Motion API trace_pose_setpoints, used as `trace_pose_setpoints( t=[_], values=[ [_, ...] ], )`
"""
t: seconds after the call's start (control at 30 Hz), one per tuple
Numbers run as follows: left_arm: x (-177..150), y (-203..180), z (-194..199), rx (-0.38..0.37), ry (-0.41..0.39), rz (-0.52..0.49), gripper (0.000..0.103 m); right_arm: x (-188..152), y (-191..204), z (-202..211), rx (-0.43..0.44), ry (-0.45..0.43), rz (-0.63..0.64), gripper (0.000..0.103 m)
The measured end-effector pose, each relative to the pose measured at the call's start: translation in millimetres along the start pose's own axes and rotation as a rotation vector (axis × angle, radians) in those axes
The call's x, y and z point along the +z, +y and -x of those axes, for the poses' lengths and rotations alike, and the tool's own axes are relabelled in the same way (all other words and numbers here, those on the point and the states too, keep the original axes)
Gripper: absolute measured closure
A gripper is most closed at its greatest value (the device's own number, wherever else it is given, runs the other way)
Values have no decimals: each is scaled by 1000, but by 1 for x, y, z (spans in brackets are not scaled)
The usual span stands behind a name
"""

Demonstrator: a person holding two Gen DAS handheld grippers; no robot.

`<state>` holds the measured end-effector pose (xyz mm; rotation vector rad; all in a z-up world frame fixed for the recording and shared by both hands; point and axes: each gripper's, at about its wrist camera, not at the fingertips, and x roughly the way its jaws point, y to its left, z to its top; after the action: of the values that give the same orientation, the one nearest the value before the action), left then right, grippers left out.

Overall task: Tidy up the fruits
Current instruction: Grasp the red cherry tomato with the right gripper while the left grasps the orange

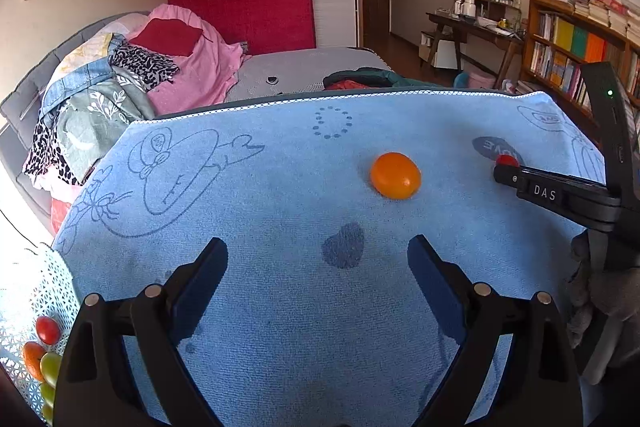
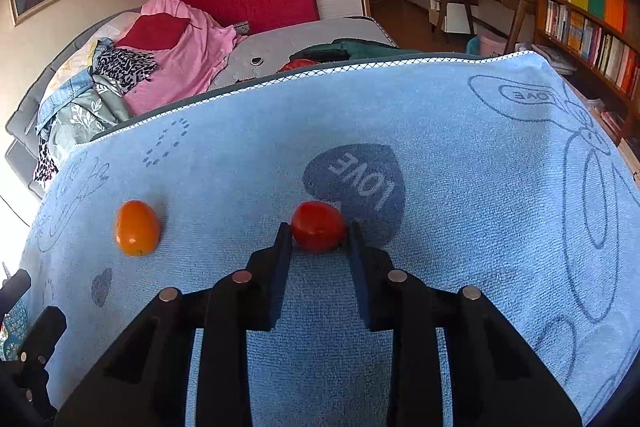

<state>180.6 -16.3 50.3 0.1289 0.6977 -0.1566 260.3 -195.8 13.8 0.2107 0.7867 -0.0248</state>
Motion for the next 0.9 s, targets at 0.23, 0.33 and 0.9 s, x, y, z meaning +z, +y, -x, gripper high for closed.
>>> trace_pose_setpoints(
  t=[0.23, 0.33, 0.9],
  values=[
    [16, -9, -27, -68, 22, 25, 19, -3, -7, 6, 30, -27, -35, 75],
    [23, -15, -37, -80, 22, 18, 19, -3, -9, 6, 34, -25, -47, 75],
    [52, -30, -86, -209, 142, 76, 62, -3, -6, 5, 33, -19, -50, 75]
  ],
)
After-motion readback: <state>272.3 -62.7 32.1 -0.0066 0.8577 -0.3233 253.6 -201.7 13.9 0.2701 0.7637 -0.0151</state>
